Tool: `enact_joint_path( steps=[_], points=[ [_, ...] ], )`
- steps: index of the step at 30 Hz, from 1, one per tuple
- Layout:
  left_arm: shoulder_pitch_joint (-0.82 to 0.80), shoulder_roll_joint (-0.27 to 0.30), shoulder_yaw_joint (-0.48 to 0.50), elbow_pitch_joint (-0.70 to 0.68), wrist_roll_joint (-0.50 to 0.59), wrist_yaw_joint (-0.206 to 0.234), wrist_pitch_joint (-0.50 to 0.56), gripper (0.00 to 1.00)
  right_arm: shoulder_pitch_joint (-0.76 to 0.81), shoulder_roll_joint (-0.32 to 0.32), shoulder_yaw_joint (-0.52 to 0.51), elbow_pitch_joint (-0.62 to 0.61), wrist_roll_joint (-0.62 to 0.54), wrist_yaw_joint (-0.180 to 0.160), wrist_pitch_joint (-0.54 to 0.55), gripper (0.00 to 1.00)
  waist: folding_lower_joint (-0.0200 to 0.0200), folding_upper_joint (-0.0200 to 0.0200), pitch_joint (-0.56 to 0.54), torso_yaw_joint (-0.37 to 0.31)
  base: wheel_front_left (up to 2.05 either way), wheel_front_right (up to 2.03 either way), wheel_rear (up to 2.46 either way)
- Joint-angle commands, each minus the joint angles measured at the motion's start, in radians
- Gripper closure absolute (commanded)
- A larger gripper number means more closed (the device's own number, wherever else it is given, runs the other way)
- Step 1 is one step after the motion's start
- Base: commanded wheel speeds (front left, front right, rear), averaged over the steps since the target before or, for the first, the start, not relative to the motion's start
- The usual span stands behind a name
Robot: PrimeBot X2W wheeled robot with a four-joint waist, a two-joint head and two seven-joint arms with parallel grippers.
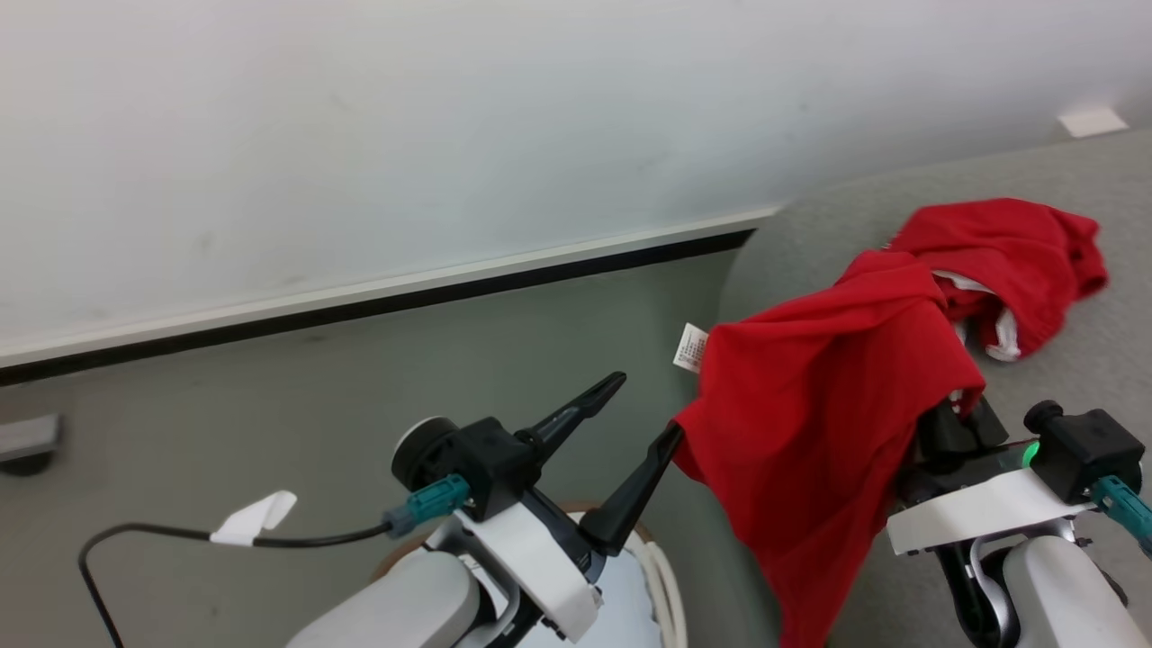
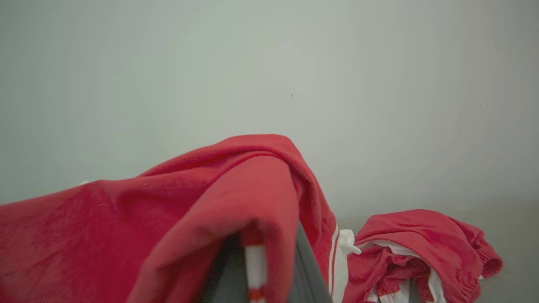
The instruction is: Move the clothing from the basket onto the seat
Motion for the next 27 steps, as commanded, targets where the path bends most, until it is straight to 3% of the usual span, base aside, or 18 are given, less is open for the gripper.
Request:
enact_joint_path(
  steps=[1,13,27],
  points=[
    [0.008,0.007,0.003,-0.002,0.007,-0.002,-0.001,0.00,0.012,-0.009,-0.012,-0.012,-0.009,-0.002,-0.002,1.00,-0.0001,-0.0001,0.017,-0.064,0.00,0.00,0.00],
    [0.019,0.020,-0.017,0.023,0.038,-0.010,-0.002,0.00,0.068,0.009,-0.106,-0.090,-0.014,-0.002,-0.002,1.00,-0.0001,-0.0001,0.044,-0.234,0.00,0.00,0.00],
    [-0.001,0.031,-0.029,0.028,0.043,-0.015,0.002,0.00,0.104,0.026,-0.147,-0.127,-0.026,-0.002,-0.002,1.00,-0.0001,-0.0001,0.072,-0.261,0.00,0.00,0.00]
  ],
)
